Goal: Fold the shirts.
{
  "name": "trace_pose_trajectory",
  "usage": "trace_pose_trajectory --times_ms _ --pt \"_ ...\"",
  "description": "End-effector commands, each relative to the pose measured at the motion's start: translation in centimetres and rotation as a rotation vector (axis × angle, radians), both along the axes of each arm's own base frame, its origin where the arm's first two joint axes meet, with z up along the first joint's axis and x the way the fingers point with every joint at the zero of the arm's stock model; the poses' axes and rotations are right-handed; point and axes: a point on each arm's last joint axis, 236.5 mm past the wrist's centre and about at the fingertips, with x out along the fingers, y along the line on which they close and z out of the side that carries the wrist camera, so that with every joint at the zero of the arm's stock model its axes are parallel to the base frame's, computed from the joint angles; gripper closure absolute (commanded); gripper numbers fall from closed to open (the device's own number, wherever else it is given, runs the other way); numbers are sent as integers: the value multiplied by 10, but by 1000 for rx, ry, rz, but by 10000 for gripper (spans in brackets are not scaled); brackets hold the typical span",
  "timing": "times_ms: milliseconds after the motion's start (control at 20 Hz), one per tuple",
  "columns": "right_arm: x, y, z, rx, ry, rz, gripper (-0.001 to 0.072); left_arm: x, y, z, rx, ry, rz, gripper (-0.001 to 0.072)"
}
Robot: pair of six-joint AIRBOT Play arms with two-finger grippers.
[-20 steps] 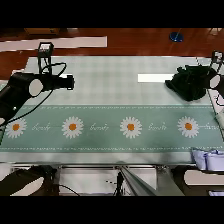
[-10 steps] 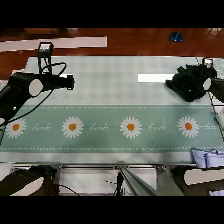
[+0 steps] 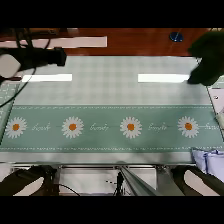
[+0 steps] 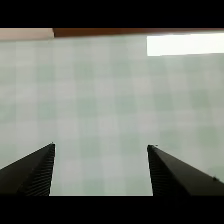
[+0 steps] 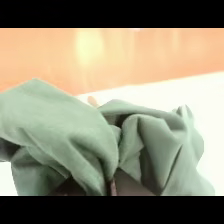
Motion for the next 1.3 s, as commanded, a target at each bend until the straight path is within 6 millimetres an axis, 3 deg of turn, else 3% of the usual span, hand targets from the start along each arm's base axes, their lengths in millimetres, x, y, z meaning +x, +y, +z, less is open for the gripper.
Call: trace_pose_trajectory --times_ms 0,100,200,300,400,600,750,850,1000,1150,1250 --pt "-65 46 154 46 -379 83 681 -23 8 84 13 -117 -19 32" --pt "-98 65 196 85 -487 124 681 -45 15 135 8 -221 -27 32" --pt "-114 82 207 137 -512 167 681 -73 23 180 -20 -326 -23 32" --pt "-113 100 188 202 -431 230 681 -104 32 209 -41 -399 -20 32" --pt "-105 135 142 286 -238 367 681 -128 39 214 -44 -396 -15 32" --pt "-113 216 46 432 197 702 681 -148 47 173 -11 -213 -3 32" --pt "-114 274 -26 286 447 845 681 -147 37 143 -21 -111 -30 32" --pt "-122 322 -86 144 614 946 681 -144 26 123 -38 -56 -56 32" --pt "-147 392 -180 -25 831 1073 681 -140 16 85 -46 41 -78 32" --pt "-180 431 -258 -147 1014 1162 677 -141 15 43 -28 139 -79 32" --pt "-188 434 -284 -215 1071 1173 457 -142 15 12 -11 206 -77 33"
